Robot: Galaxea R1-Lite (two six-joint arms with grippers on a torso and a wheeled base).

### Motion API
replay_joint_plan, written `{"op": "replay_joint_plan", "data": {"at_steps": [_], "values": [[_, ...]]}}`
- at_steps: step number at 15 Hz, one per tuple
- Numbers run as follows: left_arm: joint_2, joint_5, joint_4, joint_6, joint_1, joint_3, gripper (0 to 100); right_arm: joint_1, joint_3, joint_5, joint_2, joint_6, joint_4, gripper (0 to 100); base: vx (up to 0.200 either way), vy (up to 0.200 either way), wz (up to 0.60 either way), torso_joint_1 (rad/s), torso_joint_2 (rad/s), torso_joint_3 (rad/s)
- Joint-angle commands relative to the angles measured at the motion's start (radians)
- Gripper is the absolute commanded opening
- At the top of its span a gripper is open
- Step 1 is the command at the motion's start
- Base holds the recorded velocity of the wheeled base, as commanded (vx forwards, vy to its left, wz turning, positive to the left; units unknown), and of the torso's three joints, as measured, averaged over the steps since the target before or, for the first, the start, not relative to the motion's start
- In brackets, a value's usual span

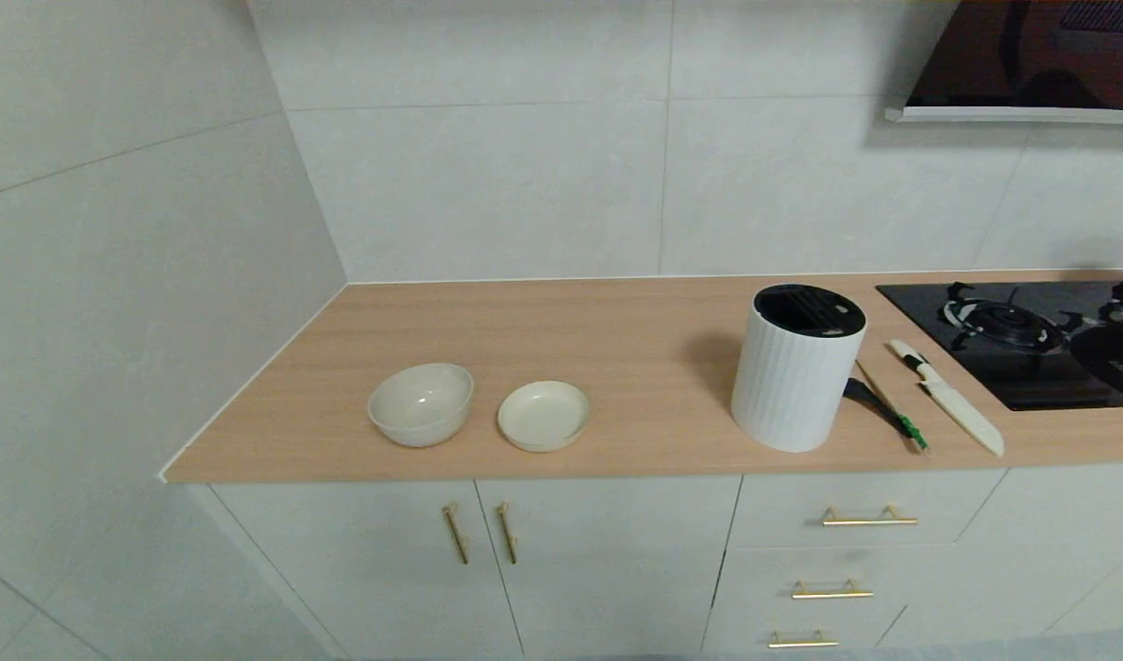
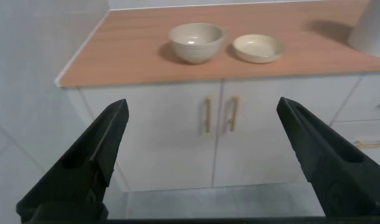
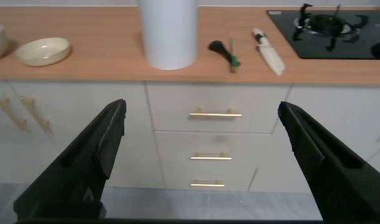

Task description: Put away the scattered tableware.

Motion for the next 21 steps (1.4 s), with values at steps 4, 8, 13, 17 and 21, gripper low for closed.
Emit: {"op": "replay_joint_plan", "data": {"at_steps": [4, 8, 13, 17, 21], "values": [[0.000, 0.000, 0.000, 0.000, 0.000, 0.000, 100, 0.000, 0.000, 0.000, 0.001, 0.000, 0.000, 100, 0.000, 0.200, 0.00, 0.001, 0.00, 0.002], [0.000, 0.000, 0.000, 0.000, 0.000, 0.000, 100, 0.000, 0.000, 0.000, 0.001, 0.000, 0.000, 100, 0.000, 0.200, 0.00, 0.004, 0.00, -0.001], [0.000, 0.000, 0.000, 0.000, 0.000, 0.000, 100, 0.000, 0.000, 0.000, 0.001, 0.000, 0.000, 100, 0.000, 0.200, 0.00, 0.005, 0.00, 0.001], [0.000, 0.000, 0.000, 0.000, 0.000, 0.000, 100, 0.000, 0.000, 0.000, 0.001, 0.000, 0.000, 100, 0.000, 0.000, 0.00, 0.000, 0.00, 0.000], [0.000, 0.000, 0.000, 0.000, 0.000, 0.000, 100, 0.000, 0.000, 0.000, 0.001, 0.000, 0.000, 100, 0.000, 0.000, 0.00, 0.000, 0.00, 0.000]]}}
